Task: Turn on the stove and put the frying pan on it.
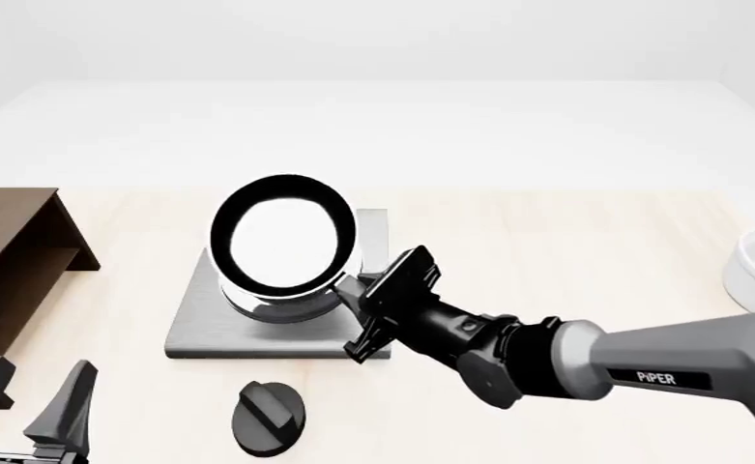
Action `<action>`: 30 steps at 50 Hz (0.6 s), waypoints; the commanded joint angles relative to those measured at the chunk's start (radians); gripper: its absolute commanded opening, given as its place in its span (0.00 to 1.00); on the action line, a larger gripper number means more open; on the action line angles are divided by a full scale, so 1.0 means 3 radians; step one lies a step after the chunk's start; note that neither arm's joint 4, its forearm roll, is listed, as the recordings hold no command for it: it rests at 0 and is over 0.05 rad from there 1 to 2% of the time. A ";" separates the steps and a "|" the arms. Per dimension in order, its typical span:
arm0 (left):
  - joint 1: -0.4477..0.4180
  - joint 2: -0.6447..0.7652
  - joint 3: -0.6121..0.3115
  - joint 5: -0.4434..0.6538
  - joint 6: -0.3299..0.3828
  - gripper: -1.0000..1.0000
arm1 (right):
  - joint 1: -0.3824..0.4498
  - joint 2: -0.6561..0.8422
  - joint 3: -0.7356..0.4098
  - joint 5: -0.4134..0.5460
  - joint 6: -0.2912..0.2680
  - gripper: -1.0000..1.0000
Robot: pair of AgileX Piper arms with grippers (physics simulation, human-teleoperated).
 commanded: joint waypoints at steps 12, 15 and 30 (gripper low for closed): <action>-0.0001 0.0000 0.0004 -0.0001 -0.0008 1.00 | -0.0081 0.0081 -0.0148 -0.0061 0.0025 0.00; 0.0001 0.0000 0.0004 0.0000 -0.0011 1.00 | -0.0082 0.0093 -0.0159 -0.0053 0.0038 0.00; 0.0009 0.0000 0.0006 -0.0004 -0.0011 1.00 | -0.0076 0.0010 -0.0129 -0.0039 0.0049 1.00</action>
